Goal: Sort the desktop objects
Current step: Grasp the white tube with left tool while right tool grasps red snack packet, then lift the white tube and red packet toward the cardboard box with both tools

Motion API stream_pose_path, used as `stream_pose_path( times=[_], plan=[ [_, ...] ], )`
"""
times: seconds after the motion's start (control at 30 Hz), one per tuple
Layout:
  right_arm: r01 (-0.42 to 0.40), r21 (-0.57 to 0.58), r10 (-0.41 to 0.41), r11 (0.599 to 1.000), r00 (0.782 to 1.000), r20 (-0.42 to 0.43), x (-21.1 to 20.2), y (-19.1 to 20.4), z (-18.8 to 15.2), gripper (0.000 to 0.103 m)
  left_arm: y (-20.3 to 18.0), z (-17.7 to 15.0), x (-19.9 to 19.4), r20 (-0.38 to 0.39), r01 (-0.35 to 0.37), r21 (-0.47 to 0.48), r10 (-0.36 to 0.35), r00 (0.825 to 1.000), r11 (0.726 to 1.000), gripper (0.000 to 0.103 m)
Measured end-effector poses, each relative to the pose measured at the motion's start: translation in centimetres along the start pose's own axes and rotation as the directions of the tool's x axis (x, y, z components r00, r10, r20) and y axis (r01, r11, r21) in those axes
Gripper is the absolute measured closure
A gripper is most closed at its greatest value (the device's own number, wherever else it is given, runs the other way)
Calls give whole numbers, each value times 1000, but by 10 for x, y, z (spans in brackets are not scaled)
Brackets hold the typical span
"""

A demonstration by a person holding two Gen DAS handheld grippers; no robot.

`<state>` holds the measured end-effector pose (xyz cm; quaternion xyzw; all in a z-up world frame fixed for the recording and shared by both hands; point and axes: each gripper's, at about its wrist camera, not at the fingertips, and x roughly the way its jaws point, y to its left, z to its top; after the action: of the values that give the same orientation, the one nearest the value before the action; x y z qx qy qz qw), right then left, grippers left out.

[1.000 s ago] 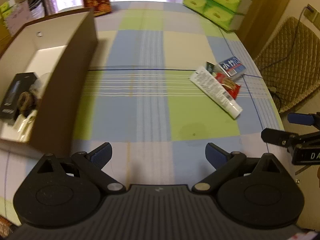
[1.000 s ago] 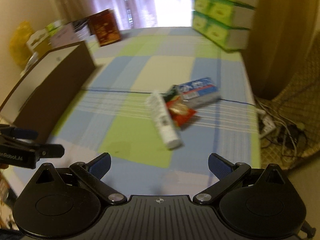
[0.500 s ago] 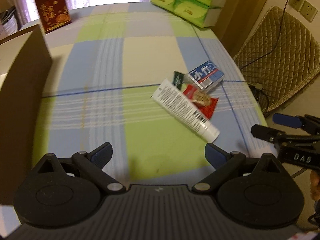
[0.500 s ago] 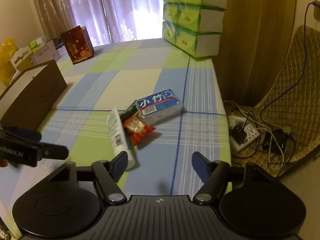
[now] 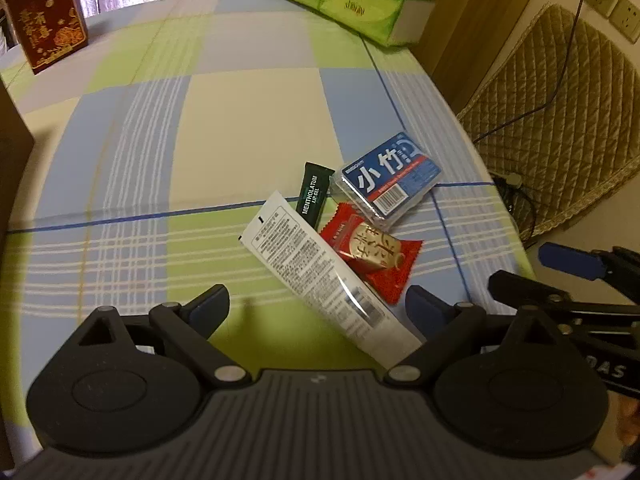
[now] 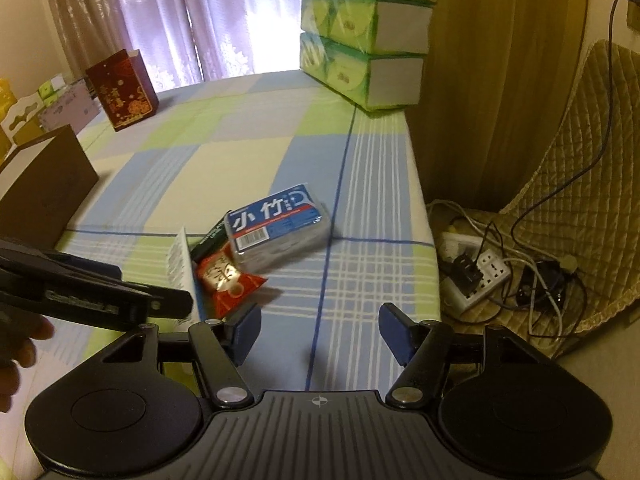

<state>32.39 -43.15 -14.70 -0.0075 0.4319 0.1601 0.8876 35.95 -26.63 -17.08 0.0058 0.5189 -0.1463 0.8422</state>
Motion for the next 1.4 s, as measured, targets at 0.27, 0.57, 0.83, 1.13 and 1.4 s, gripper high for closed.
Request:
stream_pose_path(
  times=[0.27,0.57,0.83,1.13,1.4],
  plan=[
    [-45,-17,45,999,999,-10,15,3,5,39,18,4,14,-2,-69,21,69,998,997,19],
    [-137,-148,138,979,990,-4,38,35,16,39,65,-9,6,-29,-161,17,162,986,987,37],
    [-159,-264,152,951,987,-44,69,56,13,59,105,-37,-13,-56,-206,-44,204,977,978,38],
    [-204,-318,182,926,978,-99,63,75,-4,76,104,-46,-20,-41,-163,-15,162,986,987,71],
    [-229,-282,198,932,971,-134,43,78,-15,71,89,-53,-24,-48,-163,33,164,985,986,72]
  ],
)
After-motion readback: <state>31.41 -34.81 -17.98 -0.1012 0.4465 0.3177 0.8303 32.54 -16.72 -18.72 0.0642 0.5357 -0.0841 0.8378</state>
